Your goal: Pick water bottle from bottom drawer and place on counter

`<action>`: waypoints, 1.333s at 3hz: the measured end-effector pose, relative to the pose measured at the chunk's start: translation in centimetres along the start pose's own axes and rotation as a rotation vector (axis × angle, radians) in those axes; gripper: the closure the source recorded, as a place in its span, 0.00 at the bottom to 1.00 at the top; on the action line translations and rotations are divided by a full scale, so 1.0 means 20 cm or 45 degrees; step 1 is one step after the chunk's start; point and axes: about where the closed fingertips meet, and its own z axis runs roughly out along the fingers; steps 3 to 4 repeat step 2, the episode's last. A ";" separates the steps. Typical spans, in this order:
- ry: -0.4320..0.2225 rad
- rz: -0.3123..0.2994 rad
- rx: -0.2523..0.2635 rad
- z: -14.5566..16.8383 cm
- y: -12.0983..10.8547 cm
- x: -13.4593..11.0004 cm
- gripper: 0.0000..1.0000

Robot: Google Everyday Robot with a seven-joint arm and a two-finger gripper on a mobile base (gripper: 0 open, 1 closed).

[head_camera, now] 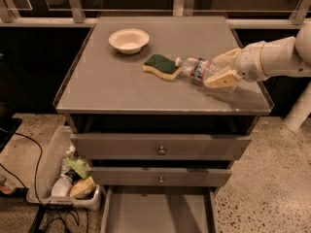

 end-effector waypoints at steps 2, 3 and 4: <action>0.000 0.000 0.000 0.00 0.00 0.00 0.00; 0.000 0.000 0.000 0.00 0.00 0.00 0.00; 0.000 0.000 0.000 0.00 0.00 0.00 0.00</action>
Offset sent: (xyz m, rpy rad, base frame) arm 0.0000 0.0000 0.0000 0.0000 0.0000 0.0001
